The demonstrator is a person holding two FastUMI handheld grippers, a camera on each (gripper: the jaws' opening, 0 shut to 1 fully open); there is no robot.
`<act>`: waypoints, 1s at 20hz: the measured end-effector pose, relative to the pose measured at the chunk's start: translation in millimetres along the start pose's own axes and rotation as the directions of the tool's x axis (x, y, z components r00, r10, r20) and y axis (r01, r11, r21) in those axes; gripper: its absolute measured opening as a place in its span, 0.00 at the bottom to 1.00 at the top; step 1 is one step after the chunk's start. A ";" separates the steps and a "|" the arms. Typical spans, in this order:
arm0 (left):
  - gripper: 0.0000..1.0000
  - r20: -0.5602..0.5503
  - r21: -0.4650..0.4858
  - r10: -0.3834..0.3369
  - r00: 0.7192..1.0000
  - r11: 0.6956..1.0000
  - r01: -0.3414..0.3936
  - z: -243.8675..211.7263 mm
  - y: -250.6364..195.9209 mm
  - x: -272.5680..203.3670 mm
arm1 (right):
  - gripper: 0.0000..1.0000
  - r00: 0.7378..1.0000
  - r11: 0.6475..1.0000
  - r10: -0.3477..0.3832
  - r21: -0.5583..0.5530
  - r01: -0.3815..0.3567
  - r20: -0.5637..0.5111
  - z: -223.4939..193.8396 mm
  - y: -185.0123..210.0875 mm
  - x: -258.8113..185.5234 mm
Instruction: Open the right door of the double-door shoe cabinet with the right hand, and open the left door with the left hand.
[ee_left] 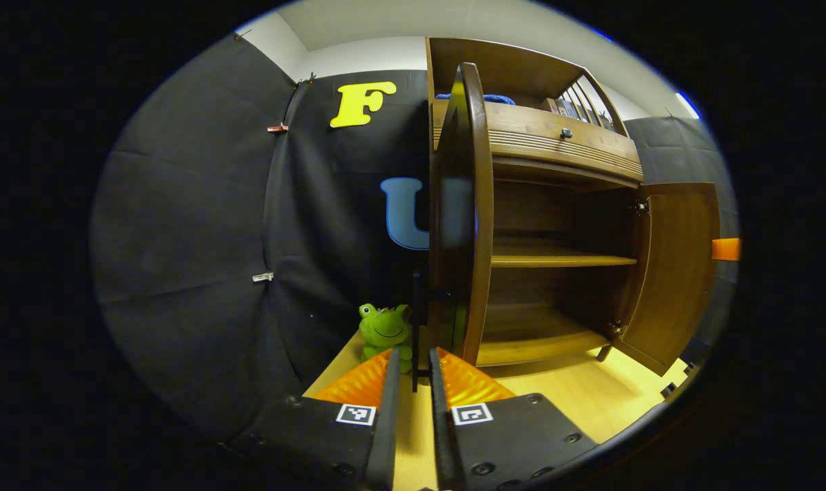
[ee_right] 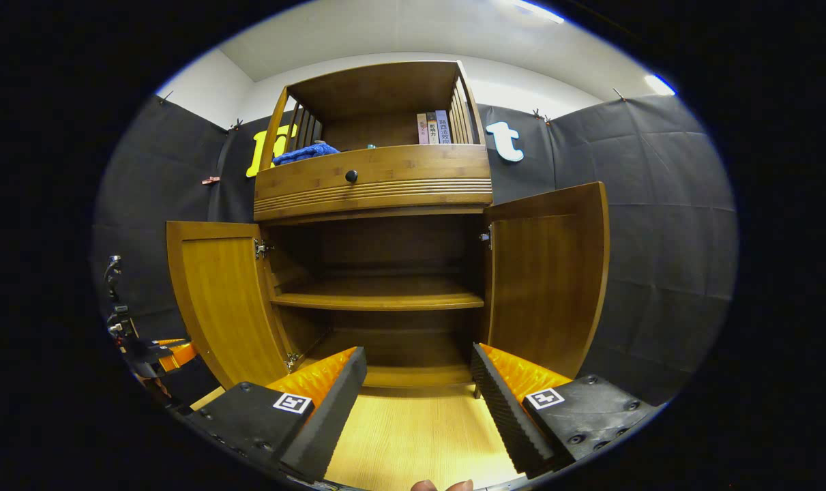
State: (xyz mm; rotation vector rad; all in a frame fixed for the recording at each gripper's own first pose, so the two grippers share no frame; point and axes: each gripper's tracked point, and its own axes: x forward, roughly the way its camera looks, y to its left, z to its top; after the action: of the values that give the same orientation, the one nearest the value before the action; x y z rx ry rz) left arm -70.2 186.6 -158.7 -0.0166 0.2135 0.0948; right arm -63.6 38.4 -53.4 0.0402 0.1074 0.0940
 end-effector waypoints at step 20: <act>0.96 0.145 -0.016 -0.057 0.988 0.998 0.060 91.1 -139.0 -44.5 | 0.98 0.998 0.999 0.033 -0.011 -0.033 0.047 16.0 -27.4 8.9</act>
State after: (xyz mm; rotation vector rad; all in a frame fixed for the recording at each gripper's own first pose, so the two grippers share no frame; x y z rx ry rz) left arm -81.0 46.5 -59.4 -0.0358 0.0669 0.0394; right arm -50.5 11.5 -39.6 0.0342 0.0588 0.1264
